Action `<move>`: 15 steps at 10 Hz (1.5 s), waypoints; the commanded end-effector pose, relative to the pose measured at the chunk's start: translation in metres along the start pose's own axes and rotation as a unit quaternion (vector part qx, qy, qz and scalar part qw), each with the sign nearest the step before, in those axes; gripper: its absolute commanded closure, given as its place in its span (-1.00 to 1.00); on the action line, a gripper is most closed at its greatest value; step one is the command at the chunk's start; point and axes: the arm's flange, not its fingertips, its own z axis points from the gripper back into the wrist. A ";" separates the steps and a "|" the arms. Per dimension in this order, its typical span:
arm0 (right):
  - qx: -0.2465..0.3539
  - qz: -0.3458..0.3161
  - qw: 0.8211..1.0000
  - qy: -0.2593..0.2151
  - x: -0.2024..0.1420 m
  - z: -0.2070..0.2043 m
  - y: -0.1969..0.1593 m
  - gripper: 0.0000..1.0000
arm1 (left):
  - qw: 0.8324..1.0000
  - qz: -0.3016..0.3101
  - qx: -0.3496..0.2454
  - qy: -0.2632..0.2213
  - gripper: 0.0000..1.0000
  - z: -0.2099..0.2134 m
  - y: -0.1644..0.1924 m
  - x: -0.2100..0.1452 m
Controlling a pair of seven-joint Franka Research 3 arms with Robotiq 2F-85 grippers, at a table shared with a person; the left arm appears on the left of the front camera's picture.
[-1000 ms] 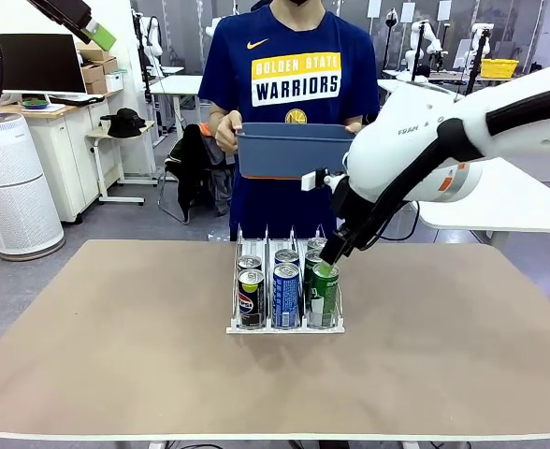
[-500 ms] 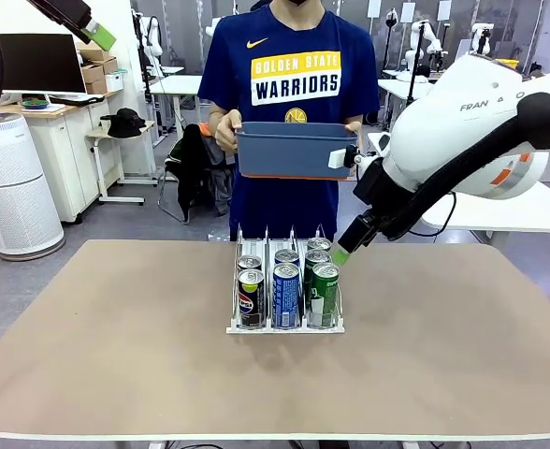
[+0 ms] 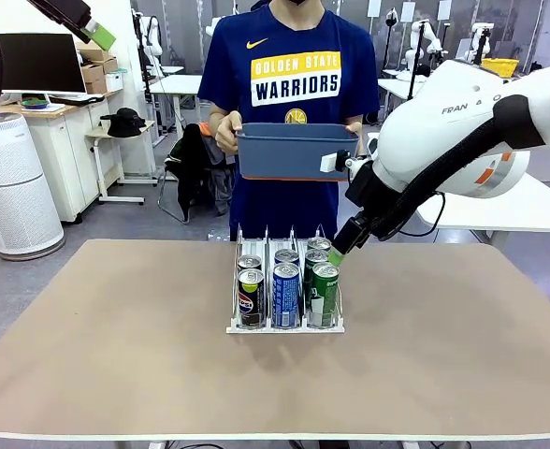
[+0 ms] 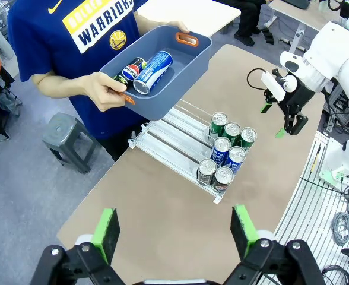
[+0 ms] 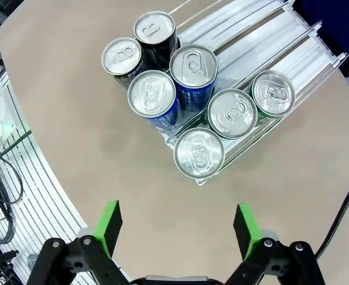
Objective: Fill the beverage cans into the dispenser.
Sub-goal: Pick up the Pepsi coke handed by the human.
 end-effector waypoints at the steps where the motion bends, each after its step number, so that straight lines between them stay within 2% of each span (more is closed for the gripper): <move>1: -0.003 0.002 1.000 0.000 0.002 0.000 0.001 -1.00 | 1.000 0.000 0.001 0.002 -1.00 0.000 -0.001 -0.001; 3: 0.000 0.000 1.000 -0.001 0.001 0.001 0.000 -1.00 | 1.000 0.000 0.001 0.002 -1.00 0.000 -0.001 -0.001; 4: 0.052 0.012 0.998 -0.018 0.003 0.017 -0.002 -1.00 | 1.000 0.000 0.001 0.002 -1.00 0.000 -0.001 -0.001; 5: 0.066 0.031 0.995 -0.069 0.006 0.044 -0.012 -1.00 | 1.000 0.000 0.001 0.002 -1.00 0.000 -0.001 -0.001; 6: 0.071 0.047 0.992 -0.097 0.008 0.085 -0.033 -1.00 | 1.000 0.000 0.001 0.002 -1.00 0.000 -0.001 -0.001; 7: 0.104 0.051 0.988 -0.106 0.011 0.122 -0.051 -1.00 | 1.000 0.000 0.001 0.002 -1.00 0.000 -0.001 -0.001; 8: 0.105 0.052 0.987 -0.110 0.014 0.154 -0.058 -1.00 | 1.000 0.000 0.001 0.002 -1.00 0.000 -0.001 -0.001; 10: 0.066 0.050 0.991 -0.108 0.023 0.220 -0.079 -1.00 | 1.000 0.000 0.001 0.002 -1.00 0.000 -0.001 -0.001; 13: 0.053 0.060 0.992 -0.093 0.042 0.297 -0.077 -1.00 | 1.000 0.000 0.001 0.002 -1.00 0.000 -0.001 -0.001; 15: 0.006 0.049 0.994 -0.099 0.052 0.335 -0.066 -1.00 | 1.000 0.000 0.001 0.002 -1.00 0.000 -0.001 -0.001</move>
